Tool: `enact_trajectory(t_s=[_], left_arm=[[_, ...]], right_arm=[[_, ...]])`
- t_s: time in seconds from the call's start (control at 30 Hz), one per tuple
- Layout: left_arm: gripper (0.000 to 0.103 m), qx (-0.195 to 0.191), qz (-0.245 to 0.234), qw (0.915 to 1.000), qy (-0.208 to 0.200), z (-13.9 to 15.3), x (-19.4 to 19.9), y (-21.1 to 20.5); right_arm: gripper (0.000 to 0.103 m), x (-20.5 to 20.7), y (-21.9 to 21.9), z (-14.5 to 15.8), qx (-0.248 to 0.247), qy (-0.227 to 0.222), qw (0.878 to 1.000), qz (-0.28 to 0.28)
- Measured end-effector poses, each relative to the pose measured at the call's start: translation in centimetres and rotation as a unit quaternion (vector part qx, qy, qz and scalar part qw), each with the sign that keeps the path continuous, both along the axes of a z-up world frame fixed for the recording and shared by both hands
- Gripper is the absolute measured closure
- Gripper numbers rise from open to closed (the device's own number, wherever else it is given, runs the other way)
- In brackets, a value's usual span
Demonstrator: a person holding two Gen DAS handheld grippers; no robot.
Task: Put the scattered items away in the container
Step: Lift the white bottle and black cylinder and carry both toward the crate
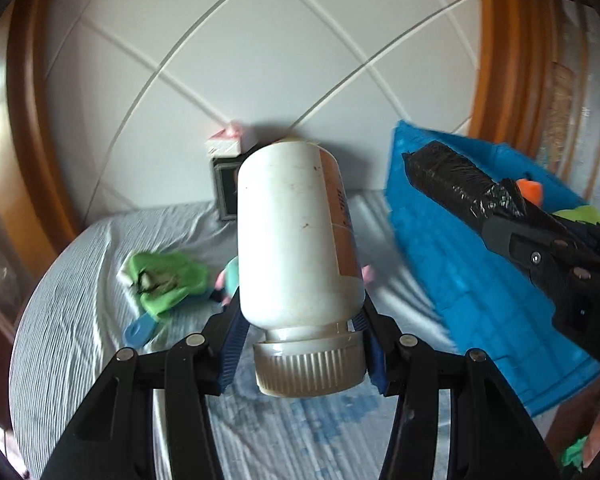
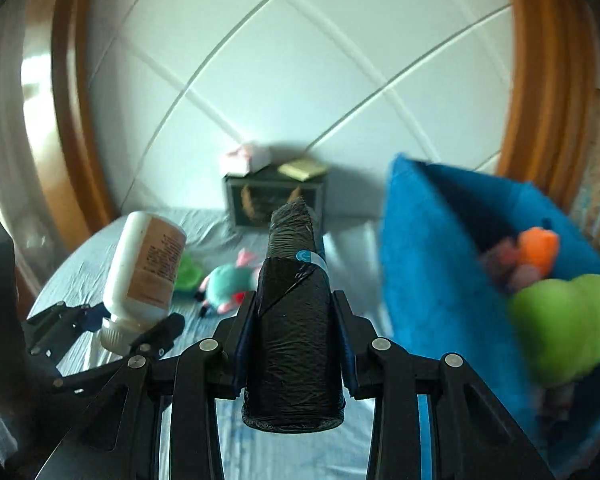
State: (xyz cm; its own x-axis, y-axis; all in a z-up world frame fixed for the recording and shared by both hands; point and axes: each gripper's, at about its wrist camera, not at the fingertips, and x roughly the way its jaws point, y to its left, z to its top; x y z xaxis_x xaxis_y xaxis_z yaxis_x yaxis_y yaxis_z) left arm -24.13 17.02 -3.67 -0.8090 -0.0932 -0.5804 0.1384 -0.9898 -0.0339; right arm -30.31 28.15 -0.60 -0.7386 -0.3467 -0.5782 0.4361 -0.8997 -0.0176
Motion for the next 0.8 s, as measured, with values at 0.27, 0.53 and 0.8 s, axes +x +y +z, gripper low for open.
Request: enact_trajectory(t_s=[0.27,0.53,0.8], left_arm=[[0.053,-0.007,-0.077,0.9961,0.042,4.8,-1.8,12.2],[0.053,-0.021,-0.105,0.994,0.017,5.6,-5.9,26.1],[0.053,-0.015,-0.065,0.9926,-0.101,0.0,-9.6,30.5]], right_arm=[[0.068,-0.3,14.0,4.3,-0.007,0.052,0.995,-0.084],[0.068,-4.7,27.1,4.2,0.025,0.04,0.993,-0.104],[0.068,-9.2,31.8,-0.8,0.012,-0.027,0.998,-0.053]])
